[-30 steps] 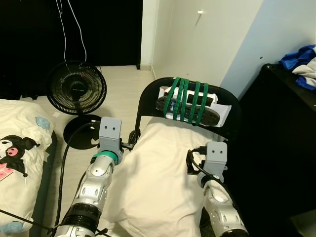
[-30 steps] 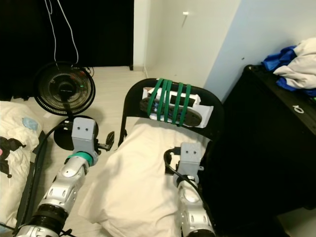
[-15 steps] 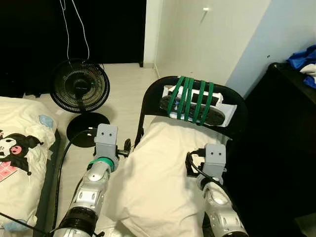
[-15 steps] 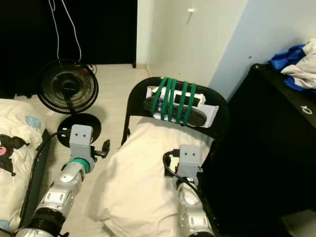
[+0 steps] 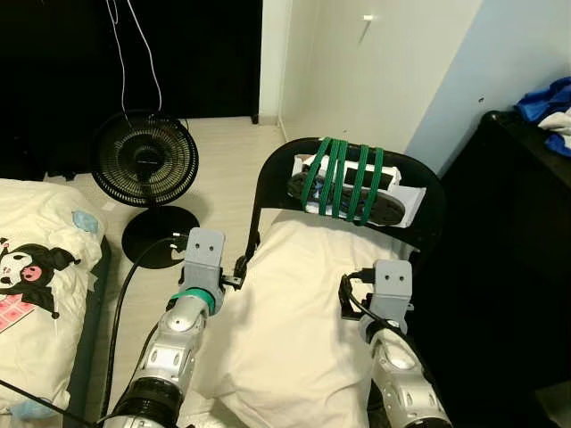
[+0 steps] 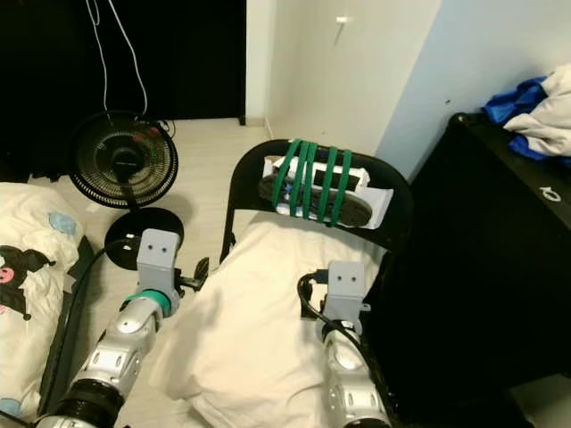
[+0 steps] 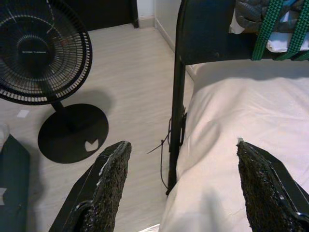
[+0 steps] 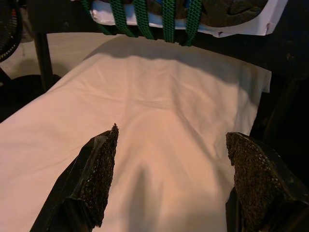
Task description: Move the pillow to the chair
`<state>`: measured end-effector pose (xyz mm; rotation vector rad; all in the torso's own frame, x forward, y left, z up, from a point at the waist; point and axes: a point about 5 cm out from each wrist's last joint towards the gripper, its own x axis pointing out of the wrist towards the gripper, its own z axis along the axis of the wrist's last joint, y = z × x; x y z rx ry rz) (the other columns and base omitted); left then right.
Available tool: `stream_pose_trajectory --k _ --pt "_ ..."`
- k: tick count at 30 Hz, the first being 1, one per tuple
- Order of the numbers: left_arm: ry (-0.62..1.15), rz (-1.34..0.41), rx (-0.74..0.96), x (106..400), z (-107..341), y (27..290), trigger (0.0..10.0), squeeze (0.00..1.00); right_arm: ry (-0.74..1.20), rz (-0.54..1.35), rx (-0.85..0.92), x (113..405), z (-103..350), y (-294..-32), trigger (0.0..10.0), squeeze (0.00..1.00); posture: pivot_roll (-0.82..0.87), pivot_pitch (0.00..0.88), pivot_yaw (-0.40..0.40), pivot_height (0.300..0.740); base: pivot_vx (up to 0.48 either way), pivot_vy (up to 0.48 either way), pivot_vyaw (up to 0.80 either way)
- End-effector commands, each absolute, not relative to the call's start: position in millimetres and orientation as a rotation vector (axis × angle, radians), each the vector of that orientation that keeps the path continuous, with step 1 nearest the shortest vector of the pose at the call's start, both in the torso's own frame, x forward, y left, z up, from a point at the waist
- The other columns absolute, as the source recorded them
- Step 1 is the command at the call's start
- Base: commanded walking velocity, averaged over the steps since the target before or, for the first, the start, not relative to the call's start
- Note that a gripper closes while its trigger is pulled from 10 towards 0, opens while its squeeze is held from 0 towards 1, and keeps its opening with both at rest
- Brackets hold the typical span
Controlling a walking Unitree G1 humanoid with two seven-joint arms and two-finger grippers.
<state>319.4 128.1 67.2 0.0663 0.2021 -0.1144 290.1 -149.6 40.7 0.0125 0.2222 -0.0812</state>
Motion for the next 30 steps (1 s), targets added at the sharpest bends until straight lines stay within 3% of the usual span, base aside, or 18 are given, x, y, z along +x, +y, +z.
stream_pose_trajectory --k 1,5,17,30 --pt "0.220 -0.103 0.073 315.0 61.6 132.0 10.0 0.00 0.226 -0.075 0.001 285.9 37.8 -149.1 10.0 0.00 -0.07 0.003 0.045 0.740 0.000 0.000 0.00" --pt "0.225 -0.098 0.078 312.3 59.1 136.1 10.0 0.00 0.225 -0.051 -0.041 281.6 35.8 -146.7 10.0 0.00 -0.07 0.000 0.046 0.740 0.000 0.000 0.00" --pt "0.231 -0.069 0.086 306.5 56.6 149.3 10.0 0.00 0.232 -0.036 -0.059 277.5 32.4 -143.8 10.0 0.00 -0.07 0.000 0.041 0.740 0.000 0.000 0.80" --pt "0.215 -0.076 0.081 309.9 62.1 145.9 10.0 0.00 0.203 -0.030 -0.078 279.8 37.4 -142.0 10.0 0.00 -0.07 0.000 0.045 0.740 0.000 0.000 0.80"
